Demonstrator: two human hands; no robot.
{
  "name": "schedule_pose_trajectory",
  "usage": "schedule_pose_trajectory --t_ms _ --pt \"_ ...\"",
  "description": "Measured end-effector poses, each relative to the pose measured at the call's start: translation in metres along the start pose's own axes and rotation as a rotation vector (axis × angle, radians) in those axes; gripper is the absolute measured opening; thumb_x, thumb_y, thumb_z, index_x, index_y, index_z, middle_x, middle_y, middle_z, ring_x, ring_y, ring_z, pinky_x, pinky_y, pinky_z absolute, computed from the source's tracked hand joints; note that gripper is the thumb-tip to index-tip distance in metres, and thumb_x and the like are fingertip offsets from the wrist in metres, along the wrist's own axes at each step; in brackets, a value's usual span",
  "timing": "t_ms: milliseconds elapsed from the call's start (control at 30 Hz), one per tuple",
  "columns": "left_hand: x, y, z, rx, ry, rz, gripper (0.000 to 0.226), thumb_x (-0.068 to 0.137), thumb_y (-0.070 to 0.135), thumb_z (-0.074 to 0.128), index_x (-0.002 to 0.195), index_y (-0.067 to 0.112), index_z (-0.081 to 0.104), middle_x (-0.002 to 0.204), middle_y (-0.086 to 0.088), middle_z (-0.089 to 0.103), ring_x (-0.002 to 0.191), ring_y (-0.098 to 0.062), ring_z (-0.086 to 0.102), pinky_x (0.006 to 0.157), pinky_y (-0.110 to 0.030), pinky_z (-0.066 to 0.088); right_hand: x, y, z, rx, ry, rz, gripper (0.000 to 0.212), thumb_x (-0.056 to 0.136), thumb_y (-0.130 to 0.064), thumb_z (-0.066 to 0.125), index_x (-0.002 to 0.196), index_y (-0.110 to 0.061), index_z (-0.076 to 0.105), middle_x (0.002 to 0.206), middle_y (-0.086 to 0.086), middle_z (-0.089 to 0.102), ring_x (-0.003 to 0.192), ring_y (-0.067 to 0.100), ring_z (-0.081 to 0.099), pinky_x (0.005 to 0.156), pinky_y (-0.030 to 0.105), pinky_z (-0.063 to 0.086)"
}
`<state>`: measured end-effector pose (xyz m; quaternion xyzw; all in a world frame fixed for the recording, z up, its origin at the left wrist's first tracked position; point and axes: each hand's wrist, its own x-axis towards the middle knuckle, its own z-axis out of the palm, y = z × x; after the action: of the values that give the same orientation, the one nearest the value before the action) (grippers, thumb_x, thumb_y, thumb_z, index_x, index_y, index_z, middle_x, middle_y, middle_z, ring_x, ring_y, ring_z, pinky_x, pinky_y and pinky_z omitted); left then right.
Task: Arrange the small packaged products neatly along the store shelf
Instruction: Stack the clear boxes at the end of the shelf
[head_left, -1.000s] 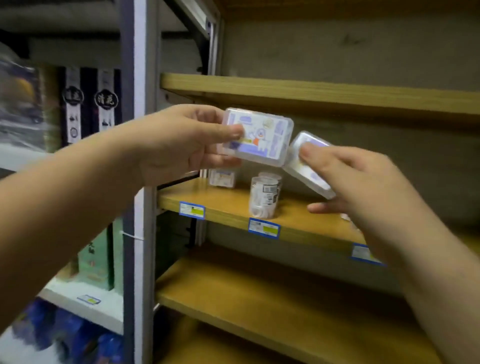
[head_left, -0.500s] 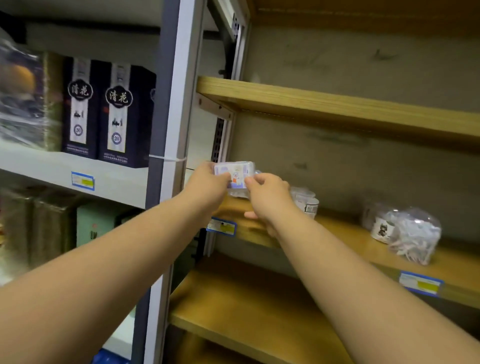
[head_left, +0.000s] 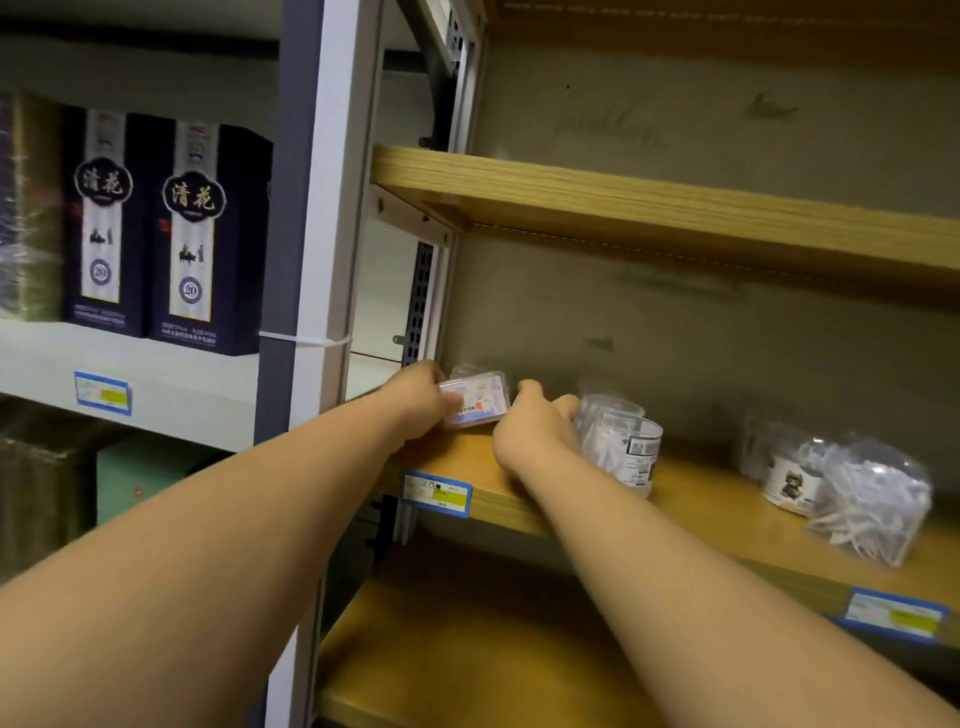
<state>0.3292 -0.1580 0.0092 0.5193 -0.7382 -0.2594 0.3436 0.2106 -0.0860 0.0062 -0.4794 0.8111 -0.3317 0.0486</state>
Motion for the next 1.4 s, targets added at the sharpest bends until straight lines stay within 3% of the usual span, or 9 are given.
schedule_pose_trajectory --t_ms 200,400,500,600,833,1000,1067,1200,1400 --pt "0.017 -0.006 0.0 0.122 0.003 0.066 0.042 0.095 0.024 0.065 0.134 0.016 0.053 0.12 -0.007 0.066 0.093 -0.02 0.059 0.076 -0.03 0.047 -0.003 0.0 0.008 0.082 0.118 -0.015 0.068 0.096 -0.002 0.051 0.154 -0.018 0.019 0.148 0.015 0.025 0.12 0.036 0.055 0.095 0.042 0.047" --pt "0.021 -0.005 0.005 0.12 0.023 0.072 0.051 0.089 0.02 0.073 0.136 0.014 0.053 0.127 -0.008 0.064 0.108 -0.025 0.062 0.08 -0.03 0.046 -0.001 0.002 0.009 0.265 0.14 -0.084 0.052 0.099 -0.005 0.056 0.143 -0.015 0.03 0.148 0.013 0.039 0.121 0.034 0.056 0.087 0.037 0.045" --pt "0.024 -0.008 0.006 0.085 0.02 0.067 0.052 0.09 0.022 0.072 0.138 0.017 0.051 0.127 -0.007 0.064 0.096 -0.02 0.057 0.08 -0.031 0.046 0.002 0.002 0.008 0.465 0.06 -0.042 0.044 0.101 -0.006 0.054 0.14 -0.016 0.036 0.134 0.01 0.056 0.109 0.026 0.059 0.093 0.04 0.055" --pt "0.025 -0.01 0.006 0.089 0.022 0.06 0.049 0.093 0.025 0.068 0.138 0.018 0.05 0.128 -0.009 0.063 0.095 -0.019 0.056 0.079 -0.032 0.049 0.003 0.002 0.008 0.574 -0.005 -0.028 0.038 0.103 -0.008 0.053 0.137 -0.018 0.04 0.115 0.003 0.057 0.099 0.019 0.057 0.081 0.032 0.054" --pt "0.013 0.001 -0.005 -0.144 0.242 -0.026 0.05 0.096 -0.001 0.043 0.14 0.019 0.054 0.138 -0.012 0.057 0.12 -0.033 0.057 0.094 -0.041 0.054 0.007 -0.002 0.02 0.721 -0.018 -0.023 0.031 0.101 -0.016 0.045 0.129 -0.03 0.044 0.133 0.01 0.053 0.108 0.029 0.063 0.096 0.048 0.057" --pt "-0.01 0.018 -0.017 -0.44 0.015 -0.037 0.037 0.098 0.021 0.053 0.131 0.006 0.061 0.133 -0.016 0.063 0.122 -0.034 0.061 0.085 -0.037 0.053 0.024 0.008 0.033 0.806 -0.04 0.026 0.027 0.091 -0.027 0.044 0.109 -0.046 0.046 0.128 0.008 0.058 0.108 0.03 0.065 0.095 0.048 0.058" --pt "-0.013 0.017 -0.02 -0.346 -0.024 0.002 0.036 0.102 0.022 0.05 0.135 0.013 0.059 0.132 -0.01 0.062 0.115 -0.028 0.061 0.086 -0.032 0.054 0.013 0.004 0.025 0.829 -0.041 0.025 0.026 0.1 -0.022 0.046 0.119 -0.038 0.051 0.123 0.007 0.064 0.107 0.029 0.067 0.095 0.05 0.058" --pt "-0.016 0.005 -0.024 -0.336 -0.004 0.009 0.031 0.105 0.019 0.046 0.131 0.022 0.061 0.108 0.002 0.063 0.084 -0.007 0.056 0.059 -0.019 0.046 0.012 0.008 0.019 0.85 -0.039 -0.001 0.04 0.104 -0.007 0.049 0.142 -0.018 0.053 0.128 0.007 0.067 0.111 0.025 0.069 0.097 0.044 0.059" --pt "-0.02 -0.008 -0.022 -0.365 -0.059 -0.03 0.034 0.103 0.019 0.051 0.137 0.022 0.054 0.108 0.0 0.068 0.098 -0.015 0.064 0.08 -0.031 0.059 0.015 0.007 0.02 0.75 -0.009 0.0 0.041 0.103 -0.015 0.056 0.144 -0.019 0.053 0.128 0.005 0.069 0.107 0.019 0.066 0.071 0.026 0.054"
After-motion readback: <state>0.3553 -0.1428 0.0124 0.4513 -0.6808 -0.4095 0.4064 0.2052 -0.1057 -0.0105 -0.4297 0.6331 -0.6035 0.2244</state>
